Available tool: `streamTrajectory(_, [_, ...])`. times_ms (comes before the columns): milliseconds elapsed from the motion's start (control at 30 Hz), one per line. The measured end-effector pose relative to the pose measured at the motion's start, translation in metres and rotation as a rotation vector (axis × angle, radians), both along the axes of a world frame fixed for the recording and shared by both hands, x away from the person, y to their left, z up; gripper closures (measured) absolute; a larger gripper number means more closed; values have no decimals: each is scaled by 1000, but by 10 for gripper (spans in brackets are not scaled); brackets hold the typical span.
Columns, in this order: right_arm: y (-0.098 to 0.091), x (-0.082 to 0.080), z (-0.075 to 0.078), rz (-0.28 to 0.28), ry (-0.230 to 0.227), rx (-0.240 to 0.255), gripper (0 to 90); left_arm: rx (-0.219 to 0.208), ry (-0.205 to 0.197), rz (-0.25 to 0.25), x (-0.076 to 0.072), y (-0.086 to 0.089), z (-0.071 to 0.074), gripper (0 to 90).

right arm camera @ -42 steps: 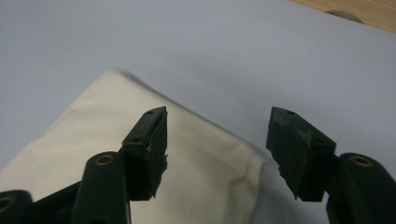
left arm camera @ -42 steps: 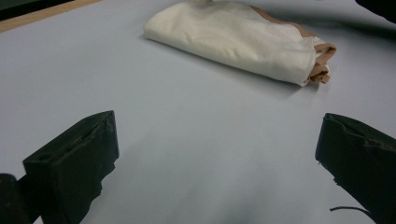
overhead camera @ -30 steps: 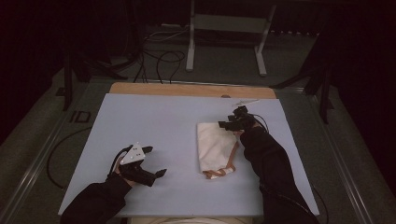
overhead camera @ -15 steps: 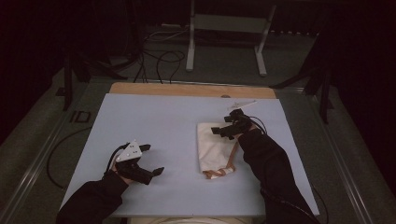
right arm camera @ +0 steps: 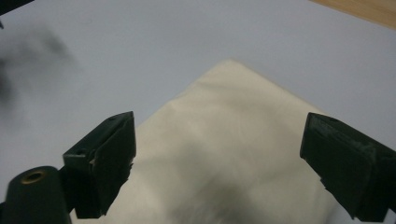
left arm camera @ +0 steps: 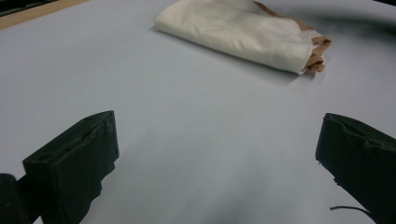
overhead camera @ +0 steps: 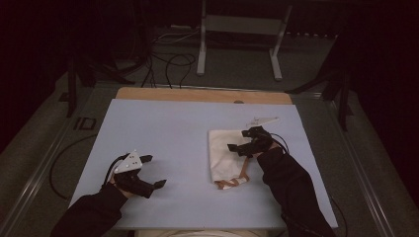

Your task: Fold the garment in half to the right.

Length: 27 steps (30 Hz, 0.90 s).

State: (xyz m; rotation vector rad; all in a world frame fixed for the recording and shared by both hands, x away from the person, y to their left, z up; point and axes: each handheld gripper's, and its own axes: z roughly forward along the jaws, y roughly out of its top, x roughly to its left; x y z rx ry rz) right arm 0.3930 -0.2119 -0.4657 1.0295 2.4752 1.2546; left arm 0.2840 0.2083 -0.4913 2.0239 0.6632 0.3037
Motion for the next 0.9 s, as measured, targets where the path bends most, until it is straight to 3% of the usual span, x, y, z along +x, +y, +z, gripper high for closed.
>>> streamTrajectory(300, [-17,-28,-10,-21,-20,13,97,19,4,23,-1,13,-7,5])
streamTrajectory(567, [-34,-50,-21,-38,-20,28,97,67,23,36,-3,18,-10,5])
streamTrajectory(667, [-40,-57,-25,-53,-23,41,97,71,35,36,-4,20,-11,5])
streamTrajectory(900, [-47,-69,-36,-67,0,16,97,63,35,55,-7,27,-10,5])
